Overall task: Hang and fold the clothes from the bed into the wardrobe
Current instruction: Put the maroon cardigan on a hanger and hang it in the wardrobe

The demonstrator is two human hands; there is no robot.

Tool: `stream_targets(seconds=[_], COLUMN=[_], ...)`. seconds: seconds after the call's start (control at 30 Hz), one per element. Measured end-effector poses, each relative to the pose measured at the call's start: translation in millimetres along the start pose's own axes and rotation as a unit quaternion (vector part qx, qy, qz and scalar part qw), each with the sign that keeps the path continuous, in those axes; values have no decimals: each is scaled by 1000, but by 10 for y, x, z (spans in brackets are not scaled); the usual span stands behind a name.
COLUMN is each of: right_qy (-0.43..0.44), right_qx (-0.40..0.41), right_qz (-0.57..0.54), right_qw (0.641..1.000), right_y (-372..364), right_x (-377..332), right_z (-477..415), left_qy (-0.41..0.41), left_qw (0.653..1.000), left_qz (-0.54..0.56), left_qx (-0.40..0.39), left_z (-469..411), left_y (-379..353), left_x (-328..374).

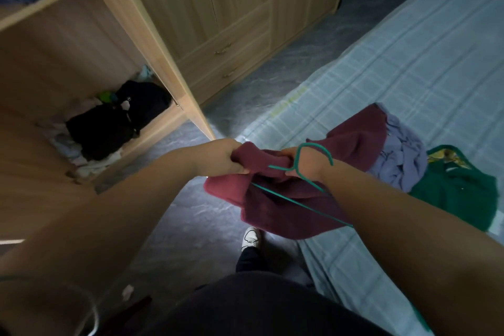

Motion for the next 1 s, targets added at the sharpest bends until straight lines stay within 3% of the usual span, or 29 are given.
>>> stream_targets(seconds=[0.07, 0.3, 0.4, 0.53, 0.67, 1.0], right_qy=[-13, -92, -50, -42, -26, -57], right_qx=[48, 154, 213, 262, 311, 512], right_qz=[27, -72, -68, -141, -105, -91], right_qw=[998, 981, 973, 954, 944, 852], right_y=[89, 640, 926, 1394, 1909, 2903], right_x=[16, 257, 313, 422, 402, 199], right_z=[70, 536, 848, 1426, 1987, 3564], left_qy=[0, -32, -58, -101, -149, -267], left_qw=[1000, 999, 996, 989, 978, 925], left_qz=[2, 14, 21, 33, 24, -56], left_qx=[3, 38, 63, 103, 142, 264], left_z=[-6, -65, -114, -133, -170, -74], left_y=[26, 191, 332, 574, 855, 1641], left_x=[-16, 282, 582, 1116, 1655, 3098])
Point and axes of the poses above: each hand's wrist, its own z-axis away from the middle knuckle, its own y-axis out of the back of the hand, x = y × z, the point moved 3 cm from there along -z, towards the middle knuckle, and after that the axes turned 9 degrees about -z, right-handed, at the moved point
